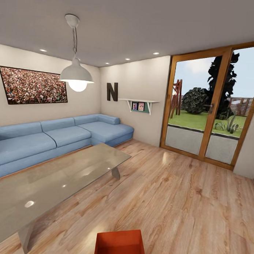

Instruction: Move the two storage containers from the living room to the garage. In the garage, place one container on the floor and stack the other container on top of it (either order is fine).

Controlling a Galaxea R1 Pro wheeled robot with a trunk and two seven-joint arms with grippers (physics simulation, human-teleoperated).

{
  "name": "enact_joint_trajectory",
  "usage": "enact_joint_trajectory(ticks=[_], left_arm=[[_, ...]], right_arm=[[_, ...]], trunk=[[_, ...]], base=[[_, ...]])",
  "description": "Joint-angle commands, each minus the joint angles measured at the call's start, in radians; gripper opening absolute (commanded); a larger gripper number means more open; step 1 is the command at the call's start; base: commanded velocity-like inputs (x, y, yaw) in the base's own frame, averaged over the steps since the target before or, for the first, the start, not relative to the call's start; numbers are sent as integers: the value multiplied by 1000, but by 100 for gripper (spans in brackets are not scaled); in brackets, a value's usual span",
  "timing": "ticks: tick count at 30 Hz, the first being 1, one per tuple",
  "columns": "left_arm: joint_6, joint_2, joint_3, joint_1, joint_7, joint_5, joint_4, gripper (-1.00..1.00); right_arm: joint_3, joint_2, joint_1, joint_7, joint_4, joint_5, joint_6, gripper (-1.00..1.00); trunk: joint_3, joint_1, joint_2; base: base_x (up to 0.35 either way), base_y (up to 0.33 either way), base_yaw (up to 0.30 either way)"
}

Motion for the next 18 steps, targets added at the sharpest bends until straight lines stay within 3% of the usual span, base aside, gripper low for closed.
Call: enact_joint_trajectory(ticks=[1, 18], left_arm=[[-2, 0, -2, -1, 2, 5, 0, 100], [-2, 0, -2, -1, 2, 5, 0, 100]], right_arm=[[8, 0, -1, -2, 2, -5, -4, 100], [19, -3, -1, 1, 2, 3, -4, 100]], trunk=[[-1, 0, -1], [-1, 0, -1]], base=[[0, 0, 0], [0, 0, 0]])
